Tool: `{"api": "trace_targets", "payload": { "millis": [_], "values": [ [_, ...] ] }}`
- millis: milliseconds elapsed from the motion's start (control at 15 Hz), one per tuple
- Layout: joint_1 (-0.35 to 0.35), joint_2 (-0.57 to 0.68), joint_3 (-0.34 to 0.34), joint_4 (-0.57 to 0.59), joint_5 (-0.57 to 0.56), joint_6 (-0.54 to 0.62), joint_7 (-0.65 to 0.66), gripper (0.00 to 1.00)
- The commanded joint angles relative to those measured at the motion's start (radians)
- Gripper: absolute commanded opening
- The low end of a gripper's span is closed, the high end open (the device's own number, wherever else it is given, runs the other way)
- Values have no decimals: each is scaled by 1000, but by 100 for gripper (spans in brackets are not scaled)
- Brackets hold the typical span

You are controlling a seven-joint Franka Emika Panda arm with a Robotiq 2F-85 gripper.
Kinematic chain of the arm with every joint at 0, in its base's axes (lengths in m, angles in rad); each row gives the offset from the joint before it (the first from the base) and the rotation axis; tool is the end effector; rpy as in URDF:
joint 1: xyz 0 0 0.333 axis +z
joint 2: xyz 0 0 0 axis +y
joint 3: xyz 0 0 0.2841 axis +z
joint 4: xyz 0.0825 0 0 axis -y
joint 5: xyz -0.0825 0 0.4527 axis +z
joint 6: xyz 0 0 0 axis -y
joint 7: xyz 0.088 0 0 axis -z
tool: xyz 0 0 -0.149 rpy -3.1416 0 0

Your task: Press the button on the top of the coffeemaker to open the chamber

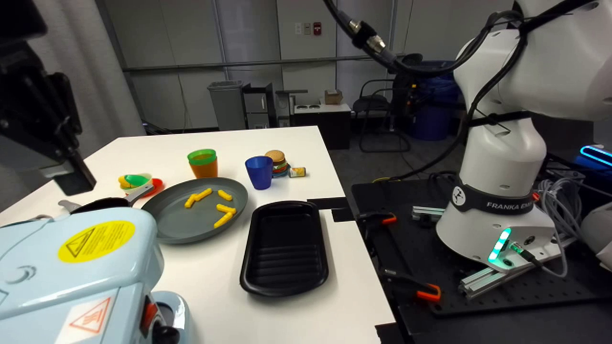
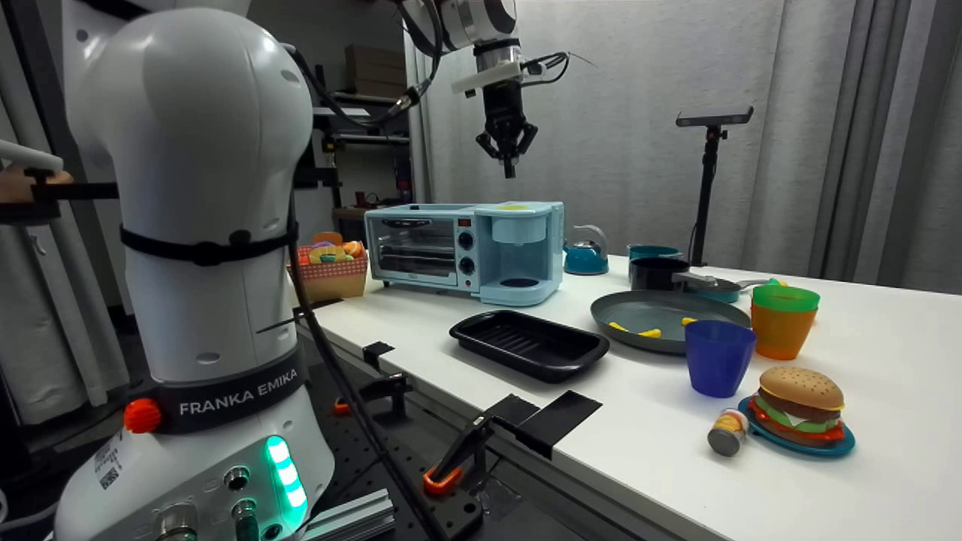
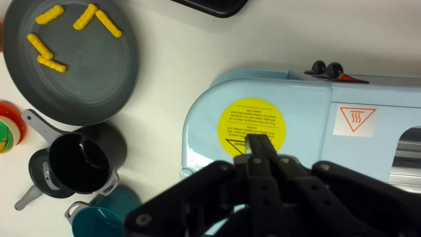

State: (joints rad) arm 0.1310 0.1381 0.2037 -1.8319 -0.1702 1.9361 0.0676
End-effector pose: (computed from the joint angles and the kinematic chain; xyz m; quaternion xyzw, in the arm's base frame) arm 0.6237 0.1957 0.3540 0.9843 0.1634 -0.0018 0.0667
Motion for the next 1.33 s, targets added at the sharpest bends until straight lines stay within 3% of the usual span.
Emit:
{"api": "trace_targets", "payload": {
  "millis": [0,1267],
  "values": [
    [32,55,-18,57,-21,3,9,0],
    [74,181,-38,187,-22,-2,11,0]
  ]
}}
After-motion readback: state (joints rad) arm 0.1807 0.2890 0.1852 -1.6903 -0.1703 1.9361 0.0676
